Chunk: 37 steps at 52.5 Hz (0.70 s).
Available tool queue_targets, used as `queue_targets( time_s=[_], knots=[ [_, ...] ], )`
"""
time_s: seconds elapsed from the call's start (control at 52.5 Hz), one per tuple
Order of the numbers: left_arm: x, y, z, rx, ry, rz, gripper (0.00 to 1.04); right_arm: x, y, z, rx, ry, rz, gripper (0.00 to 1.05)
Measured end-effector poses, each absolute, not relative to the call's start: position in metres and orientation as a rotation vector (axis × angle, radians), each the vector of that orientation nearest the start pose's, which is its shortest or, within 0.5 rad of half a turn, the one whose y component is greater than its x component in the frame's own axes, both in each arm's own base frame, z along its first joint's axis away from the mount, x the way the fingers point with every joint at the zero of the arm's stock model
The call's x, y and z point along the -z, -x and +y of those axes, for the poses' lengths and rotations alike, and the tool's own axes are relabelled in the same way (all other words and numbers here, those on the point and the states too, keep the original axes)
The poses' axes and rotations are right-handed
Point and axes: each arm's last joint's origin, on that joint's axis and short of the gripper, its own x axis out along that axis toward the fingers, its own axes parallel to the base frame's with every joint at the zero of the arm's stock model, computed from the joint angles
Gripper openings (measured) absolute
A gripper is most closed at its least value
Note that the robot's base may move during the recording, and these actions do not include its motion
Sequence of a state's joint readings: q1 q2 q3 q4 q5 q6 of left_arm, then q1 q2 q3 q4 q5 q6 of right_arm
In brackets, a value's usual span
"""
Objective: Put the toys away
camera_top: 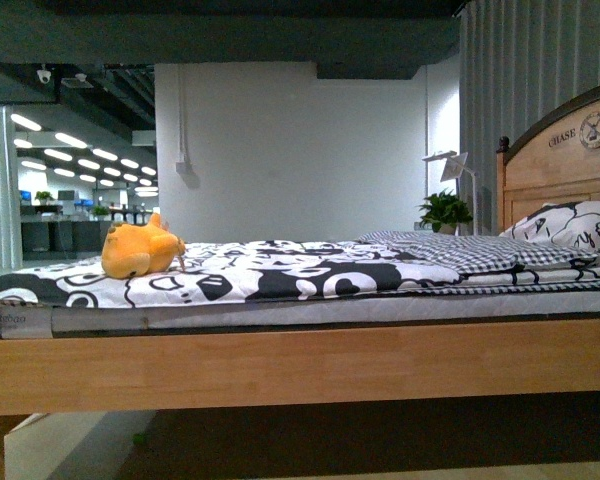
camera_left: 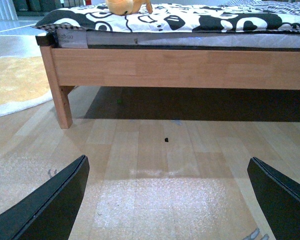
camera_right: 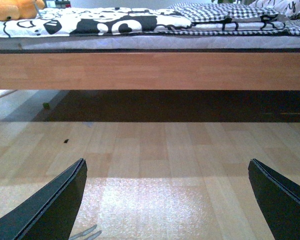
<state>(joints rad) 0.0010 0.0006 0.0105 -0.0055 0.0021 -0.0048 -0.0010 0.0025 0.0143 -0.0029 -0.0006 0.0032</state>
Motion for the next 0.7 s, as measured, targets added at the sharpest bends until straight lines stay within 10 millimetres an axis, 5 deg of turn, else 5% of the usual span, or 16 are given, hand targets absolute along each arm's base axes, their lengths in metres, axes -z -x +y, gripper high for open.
queue_targets(
  time_s=[0.704],
  knots=[
    [-0.1665,-0.0971,0.0000,0.001,0.005,-0.004,0.98,-0.1679,-0.0970,-0.0001,0.000,-0.003,-0.009,0.98]
  ],
)
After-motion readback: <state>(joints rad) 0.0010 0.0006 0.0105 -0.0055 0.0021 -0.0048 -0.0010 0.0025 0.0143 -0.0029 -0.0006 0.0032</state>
